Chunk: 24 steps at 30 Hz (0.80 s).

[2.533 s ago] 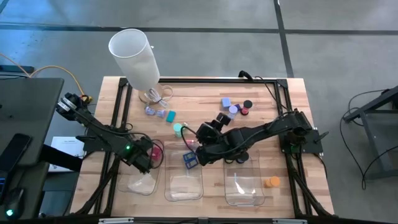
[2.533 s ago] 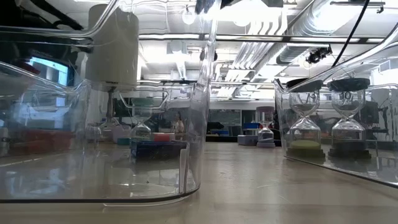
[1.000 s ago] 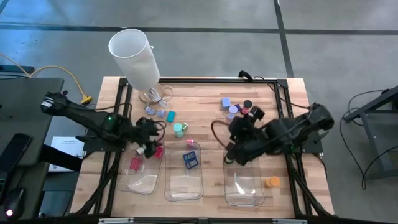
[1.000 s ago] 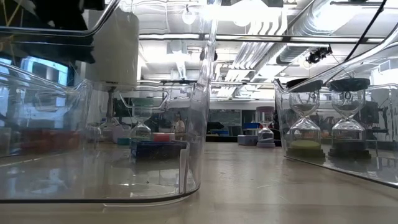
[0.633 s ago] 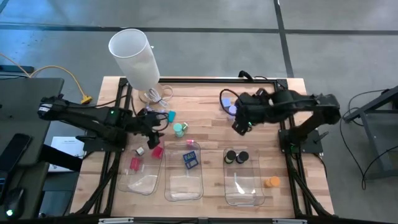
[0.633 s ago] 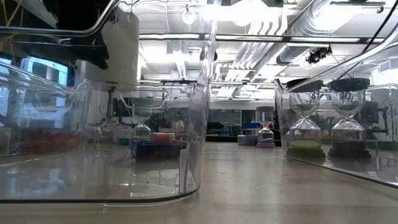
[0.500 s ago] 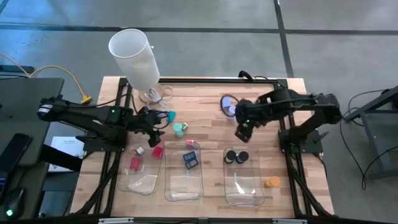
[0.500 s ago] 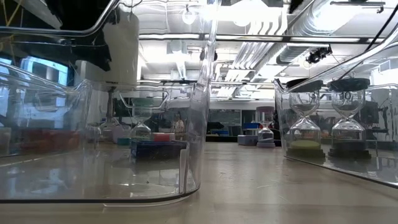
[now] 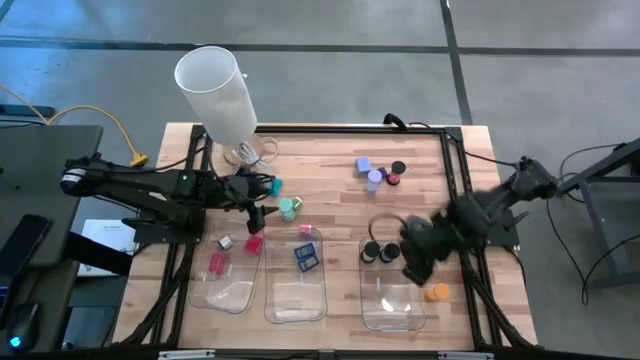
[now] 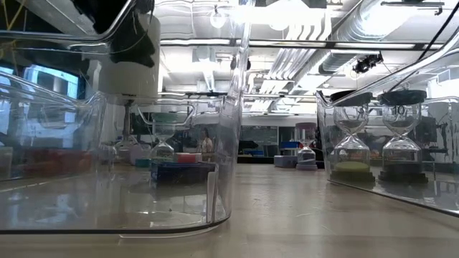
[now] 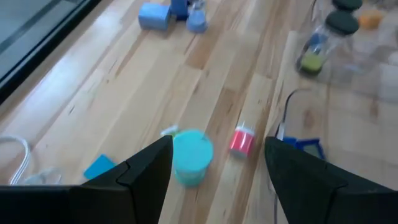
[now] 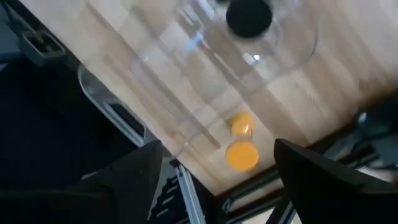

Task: Pick & Place Office items
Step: Put the yellow hourglass into the right bin

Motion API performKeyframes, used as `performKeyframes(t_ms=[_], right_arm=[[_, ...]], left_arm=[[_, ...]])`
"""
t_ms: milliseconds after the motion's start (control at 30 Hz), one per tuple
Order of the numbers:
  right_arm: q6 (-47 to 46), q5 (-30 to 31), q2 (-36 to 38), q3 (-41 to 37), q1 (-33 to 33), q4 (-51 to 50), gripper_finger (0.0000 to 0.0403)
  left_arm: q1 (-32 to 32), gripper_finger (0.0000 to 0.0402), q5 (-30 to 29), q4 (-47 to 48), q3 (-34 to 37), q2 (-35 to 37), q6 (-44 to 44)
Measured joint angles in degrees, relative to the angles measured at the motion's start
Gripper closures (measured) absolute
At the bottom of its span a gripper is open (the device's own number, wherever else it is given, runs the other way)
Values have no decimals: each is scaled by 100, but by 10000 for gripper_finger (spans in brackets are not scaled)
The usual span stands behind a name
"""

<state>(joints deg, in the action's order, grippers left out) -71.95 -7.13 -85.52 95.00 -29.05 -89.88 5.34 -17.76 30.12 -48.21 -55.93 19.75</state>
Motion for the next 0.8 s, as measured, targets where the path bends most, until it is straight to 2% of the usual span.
performKeyframes(t_ms=[233,400,567,733,800], right_arm=[[-2403,870,-39,-390,-1424,40,107],[-3875,851,-48,-888,-2063,78,107],[-4382,865,-45,-1364,-2431,719,108],[-4604,792,-45,-1890,-2499,1432,108],[-4790,578,-45,-2115,-2493,1568,108]], left_arm=[[2,155,64,-663,0,-174,-346],[-14,155,507,-1117,0,-399,-350],[-35,155,925,-1397,0,-610,-348],[-31,155,1345,-1458,0,-766,-340],[-13,155,1490,-1508,0,-791,-338]])
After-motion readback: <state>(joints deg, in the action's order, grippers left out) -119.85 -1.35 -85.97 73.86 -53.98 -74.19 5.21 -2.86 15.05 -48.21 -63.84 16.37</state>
